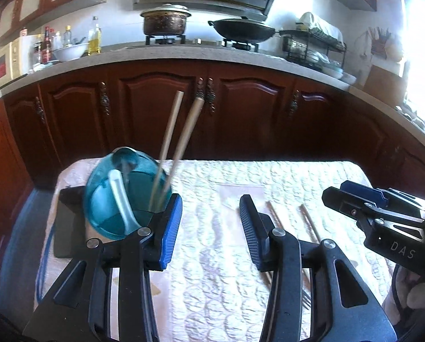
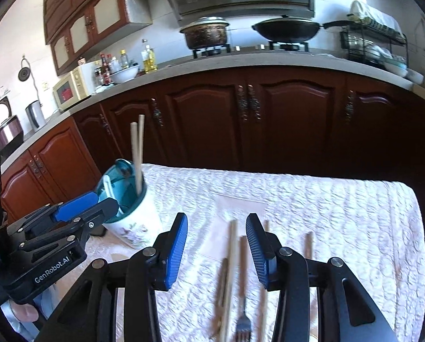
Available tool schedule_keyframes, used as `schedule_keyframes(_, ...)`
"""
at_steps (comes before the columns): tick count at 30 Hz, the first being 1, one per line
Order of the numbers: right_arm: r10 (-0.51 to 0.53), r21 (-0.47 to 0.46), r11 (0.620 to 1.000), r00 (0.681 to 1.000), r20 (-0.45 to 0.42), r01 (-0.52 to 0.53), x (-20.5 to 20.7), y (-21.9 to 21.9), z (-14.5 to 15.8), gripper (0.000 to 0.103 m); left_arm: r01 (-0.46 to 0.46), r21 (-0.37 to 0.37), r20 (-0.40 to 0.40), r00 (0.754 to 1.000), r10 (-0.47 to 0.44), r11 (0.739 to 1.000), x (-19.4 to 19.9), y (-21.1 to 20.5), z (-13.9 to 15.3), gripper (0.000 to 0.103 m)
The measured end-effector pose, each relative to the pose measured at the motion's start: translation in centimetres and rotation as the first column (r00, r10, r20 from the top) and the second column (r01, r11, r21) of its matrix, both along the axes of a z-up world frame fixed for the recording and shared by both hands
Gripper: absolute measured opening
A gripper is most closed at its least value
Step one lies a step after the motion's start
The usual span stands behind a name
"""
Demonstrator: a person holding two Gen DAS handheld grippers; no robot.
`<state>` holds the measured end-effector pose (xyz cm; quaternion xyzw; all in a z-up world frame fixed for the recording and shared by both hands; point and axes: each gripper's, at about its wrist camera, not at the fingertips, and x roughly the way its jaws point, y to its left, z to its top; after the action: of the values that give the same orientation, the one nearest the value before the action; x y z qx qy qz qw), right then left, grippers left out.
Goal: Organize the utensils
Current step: 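Move both tools back toward the remaining chopsticks and fork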
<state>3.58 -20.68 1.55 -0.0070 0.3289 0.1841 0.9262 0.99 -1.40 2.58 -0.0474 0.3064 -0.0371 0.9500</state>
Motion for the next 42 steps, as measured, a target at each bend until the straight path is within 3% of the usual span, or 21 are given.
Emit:
schedule_keyframes(13, -0.095, -0.031, 0.995, 0.995, -0.022, 0.094, -0.7, -4.6, -1.2, 0.045, 0.056, -0.022, -0.077, 0.995, -0.058, 0.998, 1.1, -2.0, -1.5, 0.041)
schedule_keyframes(24, -0.106, -0.035, 0.994, 0.978, -0.182, 0.101, 1.4, -6.3, -6.0, 0.047, 0.089, -0.092, -0.200, 0.974, -0.106, 0.992, 2.7, -1.9, -5.5, 0.041)
schedule_keyframes(33, -0.098, -0.037, 0.995, 0.960, -0.261, 0.091, 3.9, -6.0, -8.9, 0.047, 0.108, -0.142, -0.292, 0.945, -0.146, 0.984, 5.1, -2.8, -8.6, 0.041)
schedule_keyframes(42, -0.059, -0.007, 0.998, 0.932, -0.359, 0.061, 8.5, -5.2, -11.9, 0.034, 0.128, -0.178, -0.380, 0.906, -0.188, 0.976, 6.9, -3.3, -11.8, 0.041)
